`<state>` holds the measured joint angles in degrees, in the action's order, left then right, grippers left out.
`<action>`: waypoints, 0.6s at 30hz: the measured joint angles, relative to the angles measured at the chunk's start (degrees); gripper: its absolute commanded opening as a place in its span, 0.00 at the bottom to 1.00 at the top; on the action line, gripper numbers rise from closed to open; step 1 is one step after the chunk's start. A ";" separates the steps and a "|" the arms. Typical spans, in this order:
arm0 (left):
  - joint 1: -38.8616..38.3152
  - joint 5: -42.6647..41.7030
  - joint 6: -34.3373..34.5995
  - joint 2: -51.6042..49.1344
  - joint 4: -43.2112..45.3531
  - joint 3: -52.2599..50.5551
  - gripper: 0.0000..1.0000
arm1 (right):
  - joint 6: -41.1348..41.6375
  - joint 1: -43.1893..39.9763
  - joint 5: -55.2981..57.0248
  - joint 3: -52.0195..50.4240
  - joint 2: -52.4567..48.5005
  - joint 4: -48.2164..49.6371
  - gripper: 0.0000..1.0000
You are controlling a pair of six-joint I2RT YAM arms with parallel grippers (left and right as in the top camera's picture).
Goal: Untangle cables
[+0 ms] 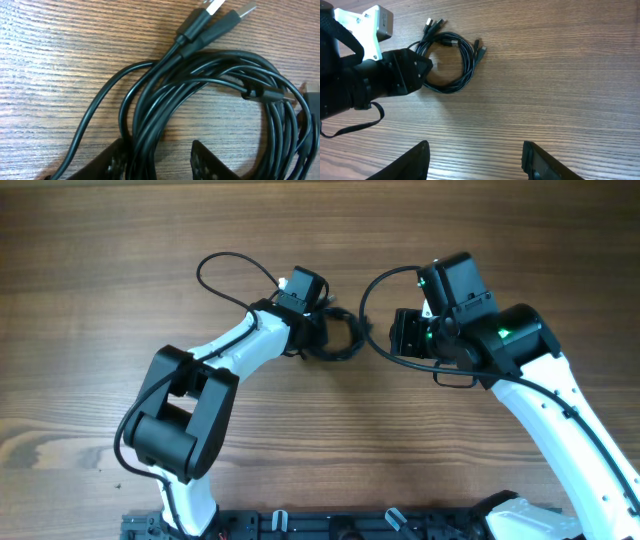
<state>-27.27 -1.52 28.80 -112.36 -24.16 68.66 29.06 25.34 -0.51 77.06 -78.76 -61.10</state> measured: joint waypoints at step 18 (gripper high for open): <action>-0.11 4.61 -6.36 41.81 -5.84 -0.24 0.04 | -1.70 0.00 -0.52 -0.07 0.00 0.26 0.60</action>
<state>-27.38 3.09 22.44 -70.54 -30.00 68.42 27.35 25.34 -1.04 76.99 -78.76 -60.84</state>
